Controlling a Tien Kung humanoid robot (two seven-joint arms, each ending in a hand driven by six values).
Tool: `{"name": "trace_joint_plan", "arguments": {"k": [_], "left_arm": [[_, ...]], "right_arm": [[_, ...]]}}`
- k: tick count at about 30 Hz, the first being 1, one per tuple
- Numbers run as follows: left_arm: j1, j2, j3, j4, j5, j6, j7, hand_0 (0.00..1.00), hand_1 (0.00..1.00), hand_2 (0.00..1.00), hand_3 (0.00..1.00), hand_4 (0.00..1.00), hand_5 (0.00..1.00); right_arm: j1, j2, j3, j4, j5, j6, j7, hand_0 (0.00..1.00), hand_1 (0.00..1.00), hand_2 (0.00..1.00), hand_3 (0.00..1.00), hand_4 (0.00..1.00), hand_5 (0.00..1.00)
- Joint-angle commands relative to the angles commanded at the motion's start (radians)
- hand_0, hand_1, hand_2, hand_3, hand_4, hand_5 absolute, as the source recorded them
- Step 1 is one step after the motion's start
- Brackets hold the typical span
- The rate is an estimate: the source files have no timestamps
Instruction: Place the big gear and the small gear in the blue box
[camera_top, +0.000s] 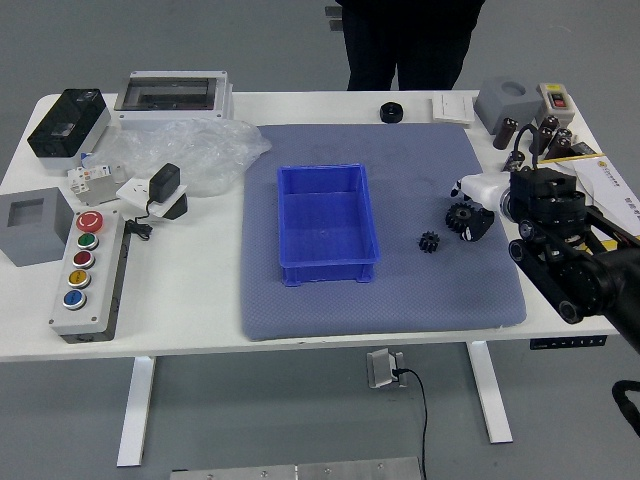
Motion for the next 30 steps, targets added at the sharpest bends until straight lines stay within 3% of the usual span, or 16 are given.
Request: {"name": "trace_joint_plan", "arguments": {"k": [30], "left_arm": [[-0.001,-0.002,0.006,0.000,0.001,-0.002,0.000,0.781,0.752,0.744,0.695,0.580,0.232]], "right_arm": [[0.032,0.031,-0.021,-0.073,0.000,-0.015,-0.003,0.826,0.743,0.753,0.773,0.728,0.203]]}}
